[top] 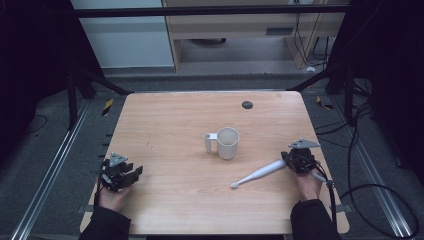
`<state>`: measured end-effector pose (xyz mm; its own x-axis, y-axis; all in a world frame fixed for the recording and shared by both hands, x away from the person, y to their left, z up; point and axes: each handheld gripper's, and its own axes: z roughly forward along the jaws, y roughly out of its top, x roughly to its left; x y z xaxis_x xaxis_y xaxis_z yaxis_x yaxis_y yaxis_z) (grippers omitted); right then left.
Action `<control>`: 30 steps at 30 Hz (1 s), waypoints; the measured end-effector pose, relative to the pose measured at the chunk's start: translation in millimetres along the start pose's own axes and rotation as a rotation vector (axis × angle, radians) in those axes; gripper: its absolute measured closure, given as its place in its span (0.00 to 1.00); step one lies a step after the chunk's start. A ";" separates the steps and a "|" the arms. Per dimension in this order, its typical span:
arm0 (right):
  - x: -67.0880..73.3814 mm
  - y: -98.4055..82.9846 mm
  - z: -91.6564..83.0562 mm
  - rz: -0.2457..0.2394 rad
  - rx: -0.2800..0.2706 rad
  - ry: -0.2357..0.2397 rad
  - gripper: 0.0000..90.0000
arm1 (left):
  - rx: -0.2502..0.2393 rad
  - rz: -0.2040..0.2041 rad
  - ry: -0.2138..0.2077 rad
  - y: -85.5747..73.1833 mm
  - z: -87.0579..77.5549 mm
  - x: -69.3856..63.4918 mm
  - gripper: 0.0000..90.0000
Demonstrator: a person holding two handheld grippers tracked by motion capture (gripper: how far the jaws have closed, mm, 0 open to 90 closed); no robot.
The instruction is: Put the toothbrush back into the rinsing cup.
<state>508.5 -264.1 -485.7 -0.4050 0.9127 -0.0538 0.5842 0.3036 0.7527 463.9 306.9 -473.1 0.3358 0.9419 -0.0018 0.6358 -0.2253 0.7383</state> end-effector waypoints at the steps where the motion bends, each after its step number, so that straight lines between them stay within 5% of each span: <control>1: 0.0 -1.0 -1.0 0.000 -0.001 -0.001 1.00 | 0.000 0.000 0.000 0.0 -0.1 0.0 0.62; 30: 8.1 -16.9 -22.2 -0.020 0.041 0.001 1.00 | -0.003 -0.008 0.002 -0.5 -0.6 1.0 0.62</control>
<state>479.8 -267.8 -484.3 -0.4179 0.9059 -0.0683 0.6042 0.3332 0.7238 463.5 308.1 -473.0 0.3296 0.9441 -0.0067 0.6365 -0.2169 0.7401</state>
